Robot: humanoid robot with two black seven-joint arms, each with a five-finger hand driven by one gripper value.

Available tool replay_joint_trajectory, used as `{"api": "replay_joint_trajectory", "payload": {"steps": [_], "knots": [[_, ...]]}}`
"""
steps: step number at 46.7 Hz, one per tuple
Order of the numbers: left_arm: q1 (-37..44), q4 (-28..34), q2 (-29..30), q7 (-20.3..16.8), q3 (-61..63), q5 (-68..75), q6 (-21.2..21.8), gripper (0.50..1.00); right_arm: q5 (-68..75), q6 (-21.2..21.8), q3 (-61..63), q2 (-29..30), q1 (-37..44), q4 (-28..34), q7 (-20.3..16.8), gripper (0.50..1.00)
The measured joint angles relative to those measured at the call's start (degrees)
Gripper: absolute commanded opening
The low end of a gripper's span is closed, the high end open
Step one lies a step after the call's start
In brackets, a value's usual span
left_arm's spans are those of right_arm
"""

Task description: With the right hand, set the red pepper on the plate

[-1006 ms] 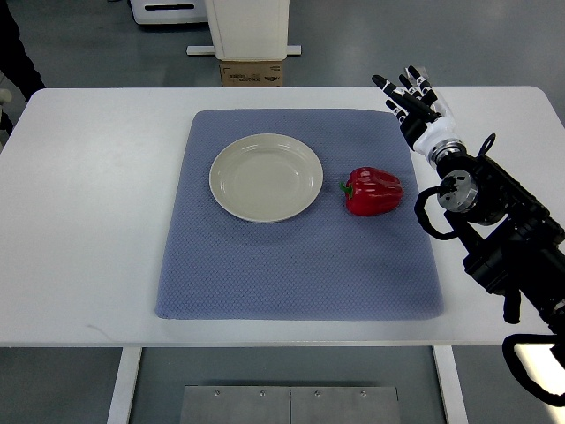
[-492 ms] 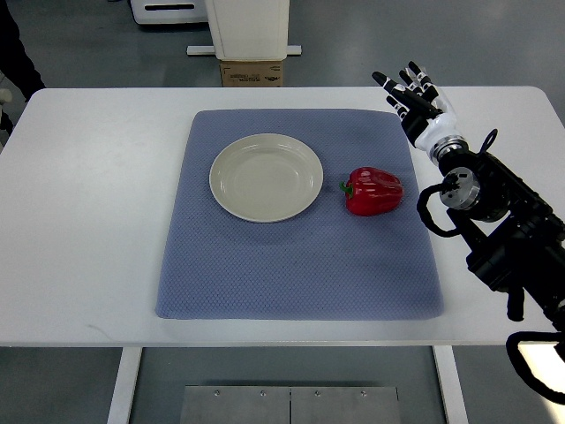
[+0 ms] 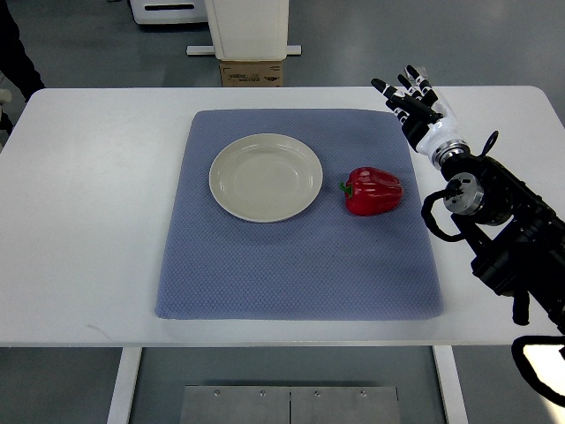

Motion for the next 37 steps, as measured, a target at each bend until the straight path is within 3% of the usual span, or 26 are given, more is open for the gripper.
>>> {"api": "replay_joint_trajectory", "payload": {"steps": [37], "knots": [[0.0,0.0,0.0,0.0,0.0,0.0,0.0,1.0,0.0,4.7,-28.9,-13.2,8.9,6.6,1.9,0.998]]}}
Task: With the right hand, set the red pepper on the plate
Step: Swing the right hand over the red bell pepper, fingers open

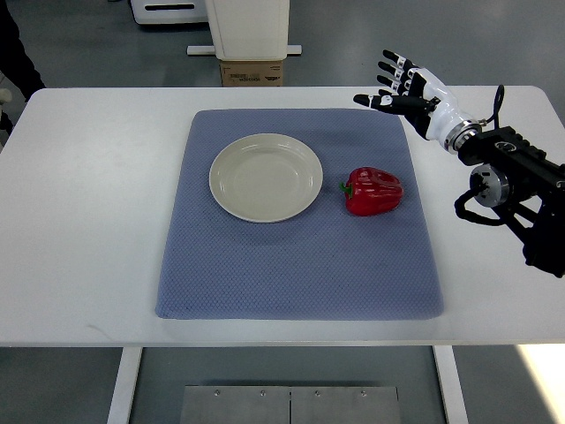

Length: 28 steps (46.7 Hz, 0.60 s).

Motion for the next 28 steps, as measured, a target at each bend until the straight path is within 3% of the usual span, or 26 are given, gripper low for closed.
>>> {"api": "replay_joint_trajectory", "payload": {"steps": [15,28], "knots": [[0.0,0.0,0.0,0.0,0.0,0.0,0.0,1.0,-1.3,2.0,-15.9,-6.8,7.4,5.8,1.7,0.998],[0.0,0.0,0.0,0.0,0.0,0.0,0.0,1.0,-12.3,4.2,-23.7,-9.1,12.1,7.8,1.8,0.998]]}}
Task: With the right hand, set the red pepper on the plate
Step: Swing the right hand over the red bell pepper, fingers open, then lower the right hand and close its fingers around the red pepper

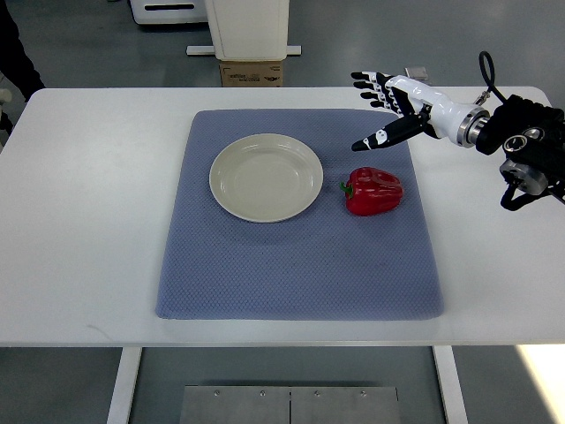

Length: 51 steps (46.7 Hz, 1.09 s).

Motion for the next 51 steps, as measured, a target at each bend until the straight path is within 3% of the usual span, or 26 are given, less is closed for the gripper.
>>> {"api": "replay_joint_trajectory", "payload": {"steps": [27,51], "knots": [[0.0,0.0,0.0,0.0,0.0,0.0,0.0,1.0,-13.0,1.7,-11.6,-0.1,3.5,2.4,2.0,0.993],[0.0,0.0,0.0,0.0,0.0,0.0,0.0,1.0,-15.9,0.0,-15.1,0.3,3.0,-0.4,1.7,0.941]]}}
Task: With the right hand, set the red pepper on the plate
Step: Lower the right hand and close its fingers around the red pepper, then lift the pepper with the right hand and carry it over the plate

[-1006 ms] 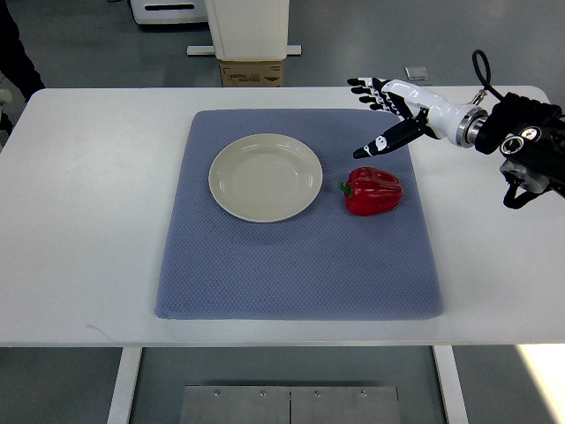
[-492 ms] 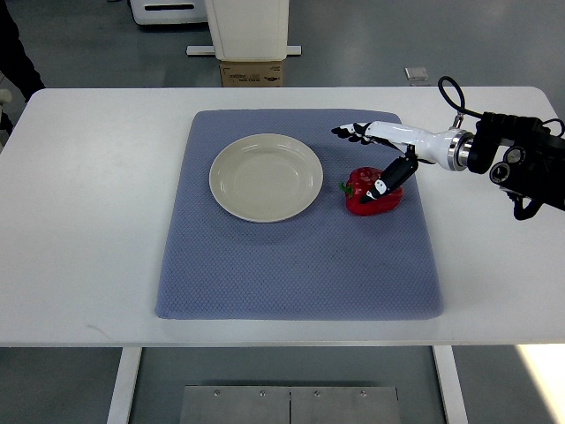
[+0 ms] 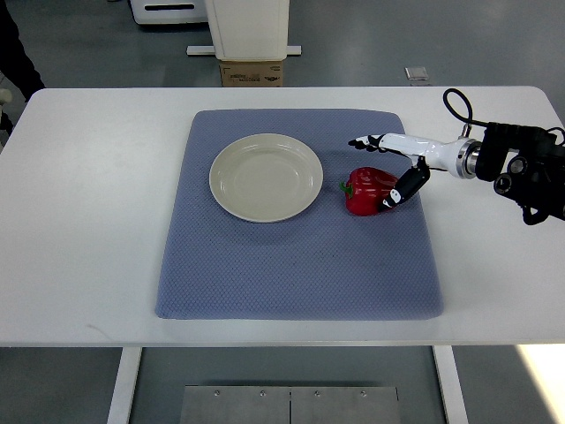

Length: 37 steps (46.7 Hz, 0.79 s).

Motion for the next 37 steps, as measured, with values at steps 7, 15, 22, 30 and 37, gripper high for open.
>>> {"api": "replay_joint_trajectory", "payload": {"steps": [7,15,22,30,37], "knots": [[0.0,0.0,0.0,0.0,0.0,0.0,0.0,1.0,-0.2,0.0,-0.1,0.2,-0.5,-0.1,0.0,0.933],[0.0,0.0,0.0,0.0,0.0,0.0,0.0,1.0,-0.2,-0.5,-0.7,0.7,-0.6,-0.2,0.0,0.933],[0.0,0.0,0.0,0.0,0.0,0.0,0.0,1.0,-0.2,-0.7,-0.8,1.4,-1.0,-0.2,-0.1,0.924],[0.0,0.0,0.0,0.0,0.0,0.0,0.0,1.0,-0.2,-0.7,-0.8,2.3,-1.1,-0.6,-0.1,0.895],[0.0,0.0,0.0,0.0,0.0,0.0,0.0,1.0,-0.2,-0.7,-1.1,2.9,-1.3,-1.1,-0.1,0.835]]}}
